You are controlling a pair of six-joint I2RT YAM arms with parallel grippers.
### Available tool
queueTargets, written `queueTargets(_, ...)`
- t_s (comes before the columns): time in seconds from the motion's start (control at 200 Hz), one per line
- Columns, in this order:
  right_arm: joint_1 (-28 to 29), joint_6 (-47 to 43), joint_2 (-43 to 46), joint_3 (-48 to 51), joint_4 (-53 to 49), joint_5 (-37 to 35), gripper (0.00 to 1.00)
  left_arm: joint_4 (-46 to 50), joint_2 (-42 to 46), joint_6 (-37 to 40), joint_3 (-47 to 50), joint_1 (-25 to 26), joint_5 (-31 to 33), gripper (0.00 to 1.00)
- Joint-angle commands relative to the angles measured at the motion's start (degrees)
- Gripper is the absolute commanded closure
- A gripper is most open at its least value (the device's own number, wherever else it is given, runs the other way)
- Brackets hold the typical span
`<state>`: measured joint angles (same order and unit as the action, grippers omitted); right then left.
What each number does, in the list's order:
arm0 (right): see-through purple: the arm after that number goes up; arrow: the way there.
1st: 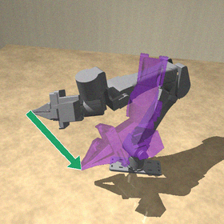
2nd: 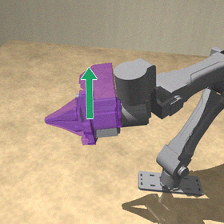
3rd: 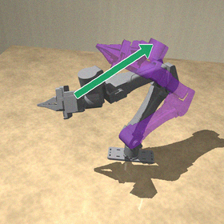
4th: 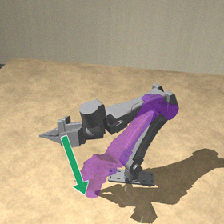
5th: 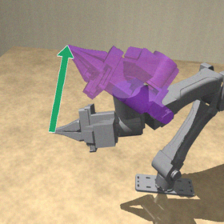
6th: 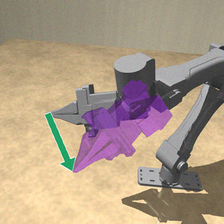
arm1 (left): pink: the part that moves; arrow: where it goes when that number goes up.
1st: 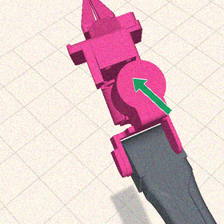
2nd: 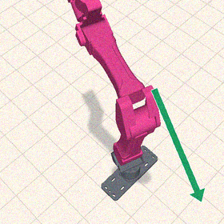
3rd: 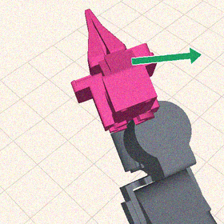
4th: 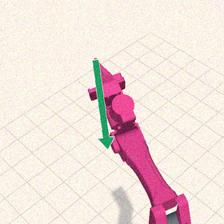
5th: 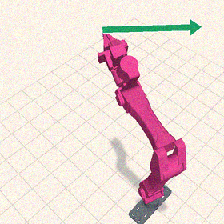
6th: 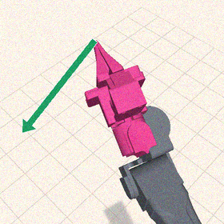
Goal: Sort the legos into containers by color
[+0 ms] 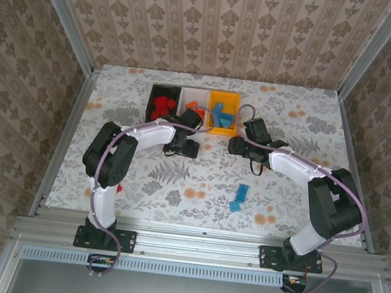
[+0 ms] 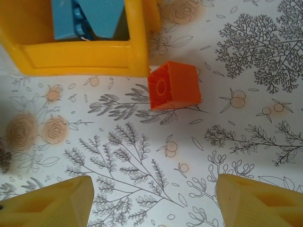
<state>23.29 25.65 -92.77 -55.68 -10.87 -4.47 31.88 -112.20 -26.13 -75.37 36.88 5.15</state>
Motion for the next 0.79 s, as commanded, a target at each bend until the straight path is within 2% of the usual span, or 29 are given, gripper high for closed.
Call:
queueTargets(0.0, -1.87, 0.33, -3.88, -3.56, 0.46, -0.26, 0.34, -2.64, -1.17, -0.62, 1.42, -1.64, -0.15, 0.27)
queueTargets(0.095, -3.05, -1.42, -8.02, -6.81, 0.15, 1.57, 0.36, -4.27, -0.91, -1.88, 2.24, -2.67, -2.67, 0.33)
queueTargets(0.24, -3.48, -3.85, -13.2, -11.58, -1.6, 1.7, 0.35, -4.64, -0.47, -1.85, 2.68, -3.04, -3.21, 0.44)
queueTargets(0.415, -4.46, -3.87, -17.48, -14.77, -2.23, 2.3, 0.35, -5.07, 0.3, -1.17, 4.08, -3.31, -3.56, 0.46)
queueTargets(0.53, -4.8, -3.87, -19.55, -15.94, -2.46, 2.85, 0.36, -4.54, 1.72, -0.51, 4.59, -3.4, -3.11, 0.51)
queueTargets(0.79, -5.0, -3.89, -20.03, -14.97, -1.6, 2.19, 0.36, -3.61, 6.56, -0.14, 5.17, -3.31, -3.16, 0.53)
